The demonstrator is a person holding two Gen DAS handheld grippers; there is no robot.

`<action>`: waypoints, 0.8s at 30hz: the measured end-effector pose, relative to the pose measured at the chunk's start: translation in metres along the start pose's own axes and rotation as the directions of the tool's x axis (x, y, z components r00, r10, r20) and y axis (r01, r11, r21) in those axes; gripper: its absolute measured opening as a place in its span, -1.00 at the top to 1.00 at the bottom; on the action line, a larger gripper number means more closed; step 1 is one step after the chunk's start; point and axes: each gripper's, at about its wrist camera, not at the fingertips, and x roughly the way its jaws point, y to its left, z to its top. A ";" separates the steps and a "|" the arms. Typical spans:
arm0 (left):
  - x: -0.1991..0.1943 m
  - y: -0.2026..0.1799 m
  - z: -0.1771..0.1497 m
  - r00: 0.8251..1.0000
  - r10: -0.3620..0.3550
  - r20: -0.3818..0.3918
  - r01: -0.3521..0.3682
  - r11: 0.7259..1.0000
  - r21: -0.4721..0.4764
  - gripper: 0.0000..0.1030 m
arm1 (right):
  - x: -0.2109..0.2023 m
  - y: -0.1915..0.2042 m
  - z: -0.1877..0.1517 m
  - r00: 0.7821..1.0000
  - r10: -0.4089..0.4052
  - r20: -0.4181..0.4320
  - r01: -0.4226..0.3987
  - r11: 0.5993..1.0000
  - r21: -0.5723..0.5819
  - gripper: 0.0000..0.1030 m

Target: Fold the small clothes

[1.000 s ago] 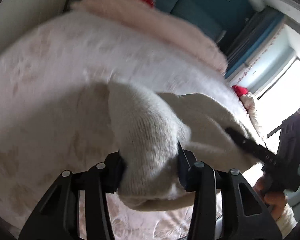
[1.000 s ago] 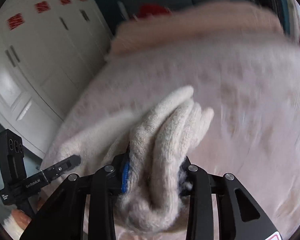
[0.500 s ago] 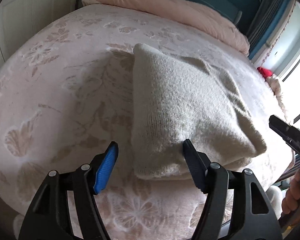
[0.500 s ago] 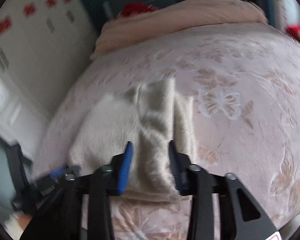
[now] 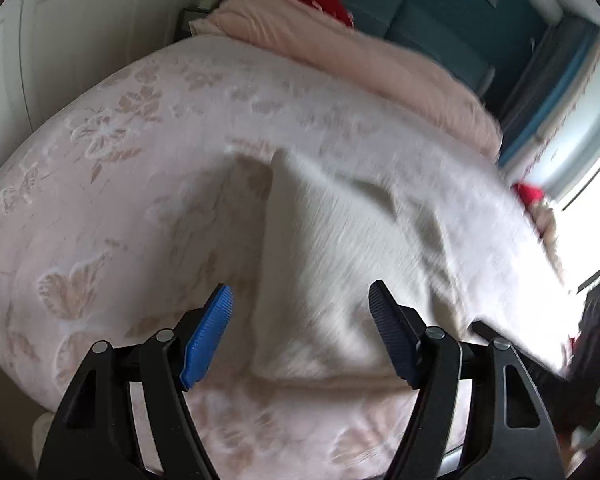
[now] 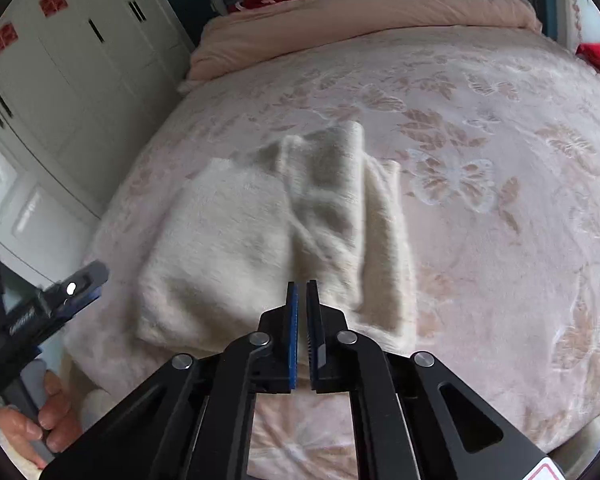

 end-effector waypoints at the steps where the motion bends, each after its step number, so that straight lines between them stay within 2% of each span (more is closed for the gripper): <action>1: 0.006 -0.004 0.005 1.000 0.014 -0.008 -0.014 1.000 0.016 -0.33 | 0.003 0.000 0.008 1.000 0.010 0.003 -0.010 1.000 -0.011 0.92; 3: 0.026 -0.013 0.007 0.995 0.087 -0.048 -0.083 0.994 0.077 -0.33 | 0.006 0.012 0.009 1.000 0.025 -0.010 -0.025 0.998 -0.063 0.92; 4: 0.041 -0.015 0.005 0.985 0.148 -0.085 -0.137 0.983 0.119 -0.31 | 0.010 0.017 0.010 1.000 0.013 -0.028 -0.015 0.996 -0.086 0.94; 5: 0.058 -0.014 0.000 0.968 0.209 -0.136 -0.187 0.969 0.161 -0.30 | 0.026 0.016 0.006 0.995 -0.048 -0.087 0.037 0.991 -0.128 0.95; 6: 0.069 -0.010 -0.006 0.959 0.226 -0.171 -0.196 0.965 0.176 -0.32 | 0.045 0.006 0.004 0.984 -0.115 -0.137 0.093 0.984 -0.153 1.00; 7: 0.074 -0.005 -0.011 0.957 0.229 -0.177 -0.200 0.965 0.168 -0.36 | 0.063 -0.004 -0.006 0.966 -0.178 -0.188 0.145 0.973 -0.178 1.00; 8: 0.075 0.000 -0.014 0.961 0.211 -0.181 -0.186 0.972 0.143 -0.46 | 0.076 -0.018 -0.019 0.967 -0.157 -0.199 0.123 0.977 -0.174 1.00; 9: 0.076 0.001 -0.016 0.961 0.206 -0.185 -0.182 0.973 0.142 -0.49 | 0.073 -0.023 -0.023 0.978 -0.130 -0.164 0.105 0.982 -0.156 1.00; 12: 0.075 -0.003 -0.017 0.956 0.254 -0.148 -0.224 0.955 0.195 -0.59 | 0.068 -0.016 -0.018 0.976 -0.139 -0.165 0.118 0.984 -0.131 1.00; 16: 0.051 -0.007 -0.012 0.967 0.223 -0.123 -0.204 0.967 0.150 -0.56 | 0.036 0.001 -0.012 0.986 -0.131 -0.103 0.117 0.985 -0.130 0.94; 18: 0.029 -0.019 -0.016 0.968 0.237 -0.077 -0.221 0.958 0.181 -0.56 | 0.011 0.002 -0.015 0.991 -0.118 -0.064 0.112 0.990 -0.091 0.82; 21: 0.006 -0.034 -0.026 0.966 0.257 -0.022 -0.244 0.939 0.241 -0.56 | -0.017 -0.001 -0.022 0.992 -0.123 -0.027 0.121 0.991 -0.052 0.80; 23: -0.007 -0.046 -0.035 0.966 0.257 0.000 -0.248 0.932 0.264 -0.57 | -0.032 -0.007 -0.029 0.990 -0.141 -0.011 0.141 0.990 -0.014 0.69; 24: -0.013 -0.051 -0.038 0.966 0.259 0.008 -0.252 0.930 0.268 -0.62 | -0.039 -0.010 -0.032 0.989 -0.151 -0.003 0.151 0.989 0.006 0.49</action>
